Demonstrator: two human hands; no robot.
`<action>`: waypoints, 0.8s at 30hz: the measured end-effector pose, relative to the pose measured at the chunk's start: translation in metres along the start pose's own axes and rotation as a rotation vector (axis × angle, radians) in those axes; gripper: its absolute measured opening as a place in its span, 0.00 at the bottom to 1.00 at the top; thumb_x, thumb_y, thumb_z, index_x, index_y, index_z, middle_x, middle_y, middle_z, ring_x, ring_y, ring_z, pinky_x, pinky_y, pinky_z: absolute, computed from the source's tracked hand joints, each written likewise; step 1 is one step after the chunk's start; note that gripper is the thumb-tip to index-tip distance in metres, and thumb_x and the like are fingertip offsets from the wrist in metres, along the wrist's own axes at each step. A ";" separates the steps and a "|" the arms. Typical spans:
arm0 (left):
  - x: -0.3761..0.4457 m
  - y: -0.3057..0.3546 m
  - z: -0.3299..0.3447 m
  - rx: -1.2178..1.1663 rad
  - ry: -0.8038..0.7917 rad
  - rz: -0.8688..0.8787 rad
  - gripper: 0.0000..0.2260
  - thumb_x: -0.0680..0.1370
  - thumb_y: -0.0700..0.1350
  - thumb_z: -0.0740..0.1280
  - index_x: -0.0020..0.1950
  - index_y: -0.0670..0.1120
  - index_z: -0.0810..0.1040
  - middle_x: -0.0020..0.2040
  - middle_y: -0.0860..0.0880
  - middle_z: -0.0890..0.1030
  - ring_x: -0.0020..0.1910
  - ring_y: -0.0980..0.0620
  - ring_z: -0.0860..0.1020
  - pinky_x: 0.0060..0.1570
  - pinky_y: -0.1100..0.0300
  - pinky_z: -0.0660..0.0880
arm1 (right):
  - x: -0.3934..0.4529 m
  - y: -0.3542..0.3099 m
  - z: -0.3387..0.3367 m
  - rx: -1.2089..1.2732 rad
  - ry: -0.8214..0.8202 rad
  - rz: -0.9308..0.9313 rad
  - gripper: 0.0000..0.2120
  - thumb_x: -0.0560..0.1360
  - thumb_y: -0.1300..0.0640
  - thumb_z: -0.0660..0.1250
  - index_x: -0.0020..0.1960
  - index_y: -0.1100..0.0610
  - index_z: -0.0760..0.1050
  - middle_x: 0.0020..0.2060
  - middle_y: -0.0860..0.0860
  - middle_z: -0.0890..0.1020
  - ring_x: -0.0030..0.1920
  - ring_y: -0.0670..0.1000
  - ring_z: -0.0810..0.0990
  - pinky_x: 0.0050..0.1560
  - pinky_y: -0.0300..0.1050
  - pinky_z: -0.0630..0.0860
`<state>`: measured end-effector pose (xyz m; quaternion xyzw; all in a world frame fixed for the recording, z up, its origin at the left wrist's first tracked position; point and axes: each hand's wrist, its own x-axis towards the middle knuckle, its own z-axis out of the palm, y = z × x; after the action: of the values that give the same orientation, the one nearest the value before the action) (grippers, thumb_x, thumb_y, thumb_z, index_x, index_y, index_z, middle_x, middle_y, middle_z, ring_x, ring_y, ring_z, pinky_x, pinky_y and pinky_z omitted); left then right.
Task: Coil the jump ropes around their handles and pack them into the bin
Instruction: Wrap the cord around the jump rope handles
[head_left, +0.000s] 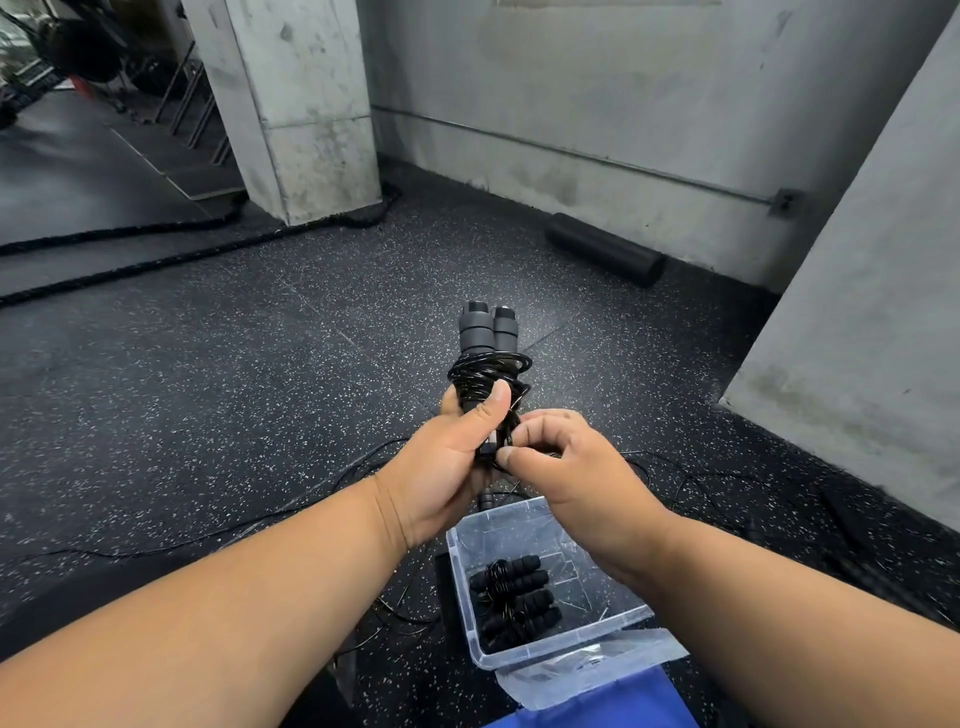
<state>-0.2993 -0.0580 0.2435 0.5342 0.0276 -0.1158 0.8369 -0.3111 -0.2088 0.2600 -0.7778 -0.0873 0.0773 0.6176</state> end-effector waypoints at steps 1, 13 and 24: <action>0.001 0.000 -0.002 0.007 0.019 0.014 0.27 0.79 0.54 0.73 0.71 0.42 0.69 0.52 0.44 0.83 0.49 0.50 0.84 0.47 0.57 0.83 | -0.001 -0.001 0.000 -0.021 -0.020 0.000 0.09 0.75 0.57 0.75 0.37 0.51 0.79 0.56 0.49 0.78 0.52 0.41 0.78 0.58 0.38 0.72; 0.013 0.000 -0.011 0.382 0.090 0.222 0.28 0.74 0.57 0.74 0.70 0.51 0.69 0.54 0.49 0.84 0.50 0.59 0.82 0.48 0.64 0.79 | 0.000 -0.013 -0.013 -0.009 -0.120 0.026 0.10 0.72 0.63 0.69 0.36 0.56 0.70 0.30 0.50 0.68 0.32 0.48 0.63 0.34 0.44 0.61; 0.022 0.000 -0.018 0.443 0.133 0.227 0.30 0.72 0.64 0.78 0.69 0.57 0.72 0.55 0.52 0.86 0.56 0.52 0.84 0.57 0.54 0.81 | 0.016 -0.025 -0.037 -0.469 -0.089 -0.100 0.11 0.70 0.60 0.71 0.36 0.54 0.69 0.28 0.47 0.72 0.28 0.46 0.66 0.30 0.44 0.66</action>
<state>-0.2763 -0.0457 0.2321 0.7105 -0.0034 0.0109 0.7036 -0.2885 -0.2345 0.2926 -0.8904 -0.1686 0.0585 0.4188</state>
